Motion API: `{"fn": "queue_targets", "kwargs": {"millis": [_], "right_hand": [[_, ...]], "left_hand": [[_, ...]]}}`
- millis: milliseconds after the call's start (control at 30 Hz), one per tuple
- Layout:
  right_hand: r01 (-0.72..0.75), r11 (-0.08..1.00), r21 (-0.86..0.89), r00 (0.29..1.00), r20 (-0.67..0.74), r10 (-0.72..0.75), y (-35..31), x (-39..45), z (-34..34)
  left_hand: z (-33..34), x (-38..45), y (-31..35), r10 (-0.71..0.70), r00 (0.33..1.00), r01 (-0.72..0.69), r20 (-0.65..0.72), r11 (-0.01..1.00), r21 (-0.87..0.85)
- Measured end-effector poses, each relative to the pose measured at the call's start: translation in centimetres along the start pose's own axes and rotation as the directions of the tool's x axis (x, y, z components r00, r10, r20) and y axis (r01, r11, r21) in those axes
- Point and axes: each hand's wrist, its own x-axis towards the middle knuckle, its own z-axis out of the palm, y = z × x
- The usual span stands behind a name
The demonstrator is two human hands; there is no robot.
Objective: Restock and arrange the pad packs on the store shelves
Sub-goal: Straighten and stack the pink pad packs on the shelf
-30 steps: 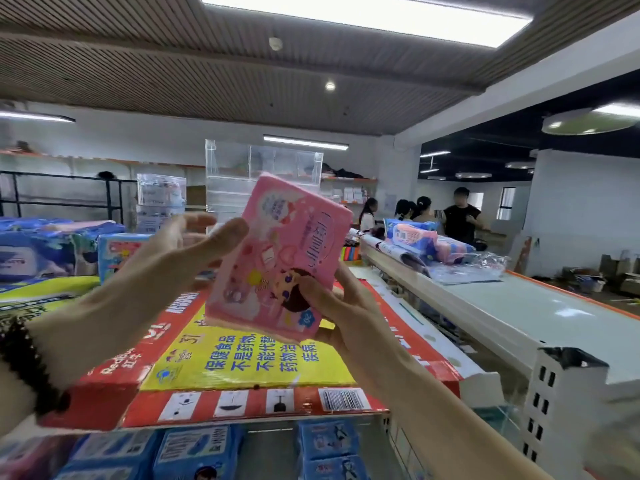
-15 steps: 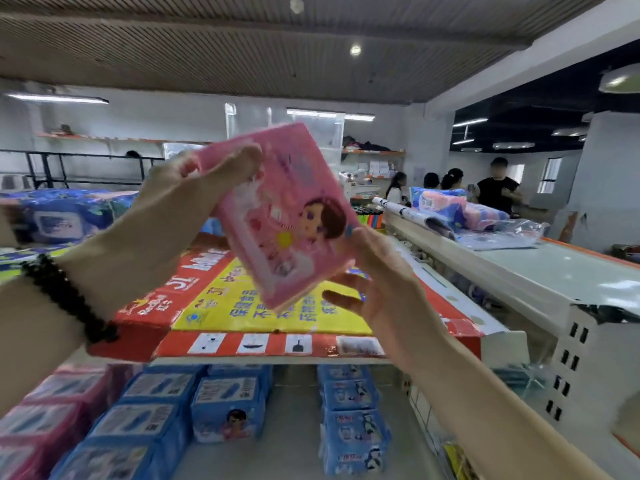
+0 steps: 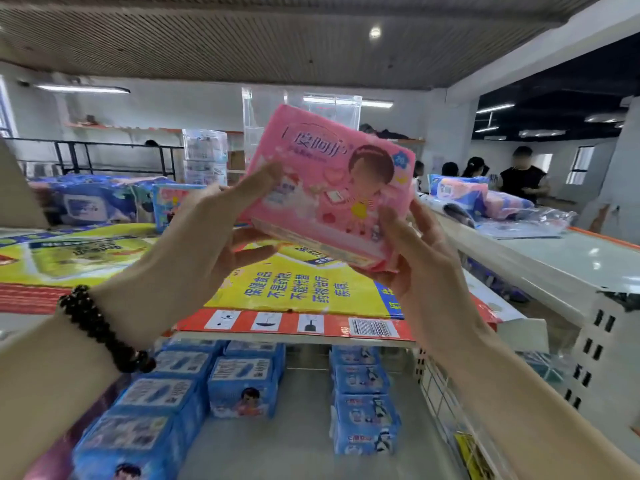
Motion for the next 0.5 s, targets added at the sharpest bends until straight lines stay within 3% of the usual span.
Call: {"fn": "queue_targets", "kwargs": {"millis": [233, 500], "right_hand": [[0.091, 0.993, -0.072, 0.995, 0.038, -0.088, 1.1, -0.5, -0.1], [0.106, 0.987, -0.125, 0.992, 0.078, -0.097, 2.2, -0.8, 0.1]], "left_hand": [[1.0, -1.2, -1.8, 0.167, 0.982, -0.174, 0.087, 0.982, 0.080], [0.8, -3.1, -4.4, 0.220, 0.974, -0.222, 0.054, 0.973, 0.056]]}}
